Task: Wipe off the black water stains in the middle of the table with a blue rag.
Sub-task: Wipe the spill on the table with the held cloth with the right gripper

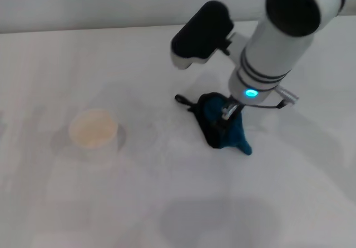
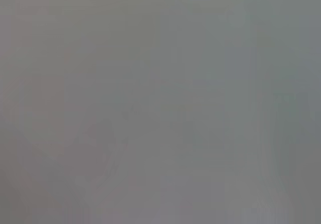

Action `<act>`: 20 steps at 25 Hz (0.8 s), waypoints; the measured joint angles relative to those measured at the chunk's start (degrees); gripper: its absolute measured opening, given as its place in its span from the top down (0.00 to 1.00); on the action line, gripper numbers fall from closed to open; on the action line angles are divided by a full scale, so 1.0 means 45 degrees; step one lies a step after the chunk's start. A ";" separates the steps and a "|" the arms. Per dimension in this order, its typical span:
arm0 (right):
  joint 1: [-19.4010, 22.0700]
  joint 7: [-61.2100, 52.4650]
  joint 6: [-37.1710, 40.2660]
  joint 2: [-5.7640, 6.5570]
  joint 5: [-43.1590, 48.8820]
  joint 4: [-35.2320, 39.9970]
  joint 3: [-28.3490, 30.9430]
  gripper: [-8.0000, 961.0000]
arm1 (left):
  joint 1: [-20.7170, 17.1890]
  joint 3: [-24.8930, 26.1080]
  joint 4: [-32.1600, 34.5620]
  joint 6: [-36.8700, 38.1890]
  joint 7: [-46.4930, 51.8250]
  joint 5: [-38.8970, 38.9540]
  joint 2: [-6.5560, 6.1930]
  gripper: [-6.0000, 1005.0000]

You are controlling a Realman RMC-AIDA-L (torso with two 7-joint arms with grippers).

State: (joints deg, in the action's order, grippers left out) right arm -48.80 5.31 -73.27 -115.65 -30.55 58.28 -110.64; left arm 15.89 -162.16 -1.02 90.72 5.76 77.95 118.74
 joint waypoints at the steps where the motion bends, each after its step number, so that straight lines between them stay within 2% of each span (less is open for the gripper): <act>1: 0.0119 0.0135 -0.0153 0.0010 0.0097 0.0098 0.0297 0.92 | -0.0002 0.0000 -0.0002 -0.0001 0.0002 0.0013 0.0001 0.12; 10: 0.2219 0.2070 -0.1903 0.0108 0.1603 0.2083 0.4336 0.92 | 0.0132 0.0000 -0.0010 -0.0071 0.0017 0.0114 -0.0024 0.13; 15: 0.2838 0.2668 -0.2623 0.0131 0.2469 0.2106 0.5611 0.91 | 0.0389 0.0000 -0.0235 -0.0117 0.0023 0.0207 -0.0032 0.12; 20: 0.3390 0.2778 -0.3036 0.0171 0.3068 0.2056 0.6203 0.91 | 0.0575 -0.0002 -0.0294 -0.0309 0.0028 0.0273 -0.0024 0.12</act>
State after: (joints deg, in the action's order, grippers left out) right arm -33.55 17.81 -86.94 -114.88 -16.74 67.53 -82.73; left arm 18.48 -162.16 -2.35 89.33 5.88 79.17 118.64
